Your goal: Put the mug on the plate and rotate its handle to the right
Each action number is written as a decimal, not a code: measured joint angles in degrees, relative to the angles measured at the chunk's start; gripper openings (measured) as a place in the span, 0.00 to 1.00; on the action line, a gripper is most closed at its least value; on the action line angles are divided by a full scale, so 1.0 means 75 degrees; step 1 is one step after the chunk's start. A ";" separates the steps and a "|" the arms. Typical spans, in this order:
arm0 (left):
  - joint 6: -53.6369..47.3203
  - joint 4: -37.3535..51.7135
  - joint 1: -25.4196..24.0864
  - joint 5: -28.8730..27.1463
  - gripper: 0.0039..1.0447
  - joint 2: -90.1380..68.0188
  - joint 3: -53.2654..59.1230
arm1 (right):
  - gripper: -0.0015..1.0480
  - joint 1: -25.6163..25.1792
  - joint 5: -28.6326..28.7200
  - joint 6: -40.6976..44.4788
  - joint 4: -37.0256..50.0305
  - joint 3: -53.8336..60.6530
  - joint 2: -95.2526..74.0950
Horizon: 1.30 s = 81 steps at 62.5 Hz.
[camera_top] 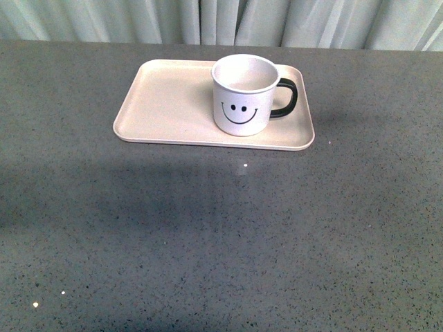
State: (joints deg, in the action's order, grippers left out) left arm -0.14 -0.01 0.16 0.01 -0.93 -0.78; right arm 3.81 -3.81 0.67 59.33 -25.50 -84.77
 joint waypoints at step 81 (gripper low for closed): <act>0.0000 0.0000 0.0000 0.0000 0.91 0.0000 0.0000 | 0.02 -0.0510 0.0507 -0.0009 -0.3590 0.3252 0.6886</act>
State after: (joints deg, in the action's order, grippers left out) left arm -0.14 -0.01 0.16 0.01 -0.93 -0.78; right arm -0.01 -0.01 0.60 32.40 -1.10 -33.12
